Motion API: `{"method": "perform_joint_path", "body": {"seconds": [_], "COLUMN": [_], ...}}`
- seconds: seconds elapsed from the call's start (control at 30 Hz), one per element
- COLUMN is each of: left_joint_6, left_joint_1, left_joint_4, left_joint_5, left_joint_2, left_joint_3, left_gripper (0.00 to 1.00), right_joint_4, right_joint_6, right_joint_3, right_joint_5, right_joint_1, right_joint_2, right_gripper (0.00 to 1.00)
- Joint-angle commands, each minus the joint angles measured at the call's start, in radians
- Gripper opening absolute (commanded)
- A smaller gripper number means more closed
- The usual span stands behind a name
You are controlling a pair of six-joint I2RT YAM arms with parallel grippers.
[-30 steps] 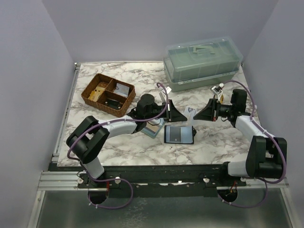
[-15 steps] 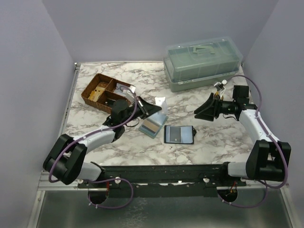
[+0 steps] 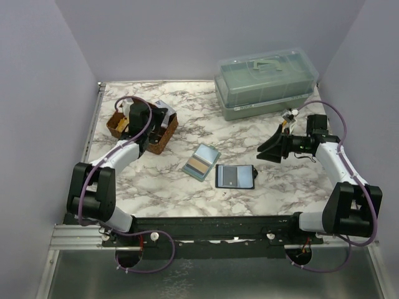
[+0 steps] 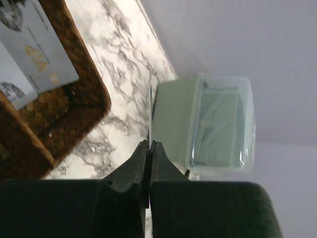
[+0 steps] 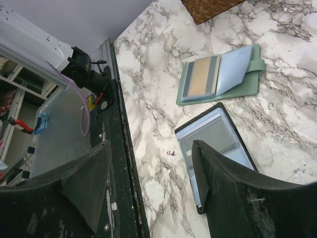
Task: Take the credit cards out of the card holder
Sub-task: Place the credit card in the storage box.
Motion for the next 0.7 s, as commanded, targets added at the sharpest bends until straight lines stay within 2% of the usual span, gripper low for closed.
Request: {"method": "perform_joint_path", "body": {"seconds": [0.0, 0.43, 0.5, 0.63, 0.67], "left_joint_6": [-0.030, -0.055, -0.058, -0.052, -0.053], "left_joint_1": [0.051, 0.087, 0.090, 0.098, 0.098], "left_joint_4": [-0.076, -0.084, -0.072, -0.086, -0.092], "left_joint_5": [-0.127, -0.109, -0.107, -0.053, -0.041], "left_joint_2": [0.091, 0.249, 0.266, 0.268, 0.251], "left_joint_3": [0.062, 0.140, 0.148, 0.179, 0.174], "left_gripper": [0.00, 0.02, 0.15, 0.54, 0.60], "right_joint_4": [-0.056, -0.072, -0.076, -0.082, -0.085], "right_joint_6": [-0.060, -0.069, -0.071, -0.075, -0.076], "right_joint_3": [0.029, 0.030, 0.029, 0.029, 0.028], "right_joint_5": [0.012, -0.009, -0.013, -0.020, -0.021], "right_joint_1": [-0.012, -0.021, -0.023, -0.032, -0.033], "right_joint_2": [0.017, 0.010, 0.010, 0.010, 0.010], "right_gripper": [0.72, 0.73, 0.73, 0.73, 0.73]}}
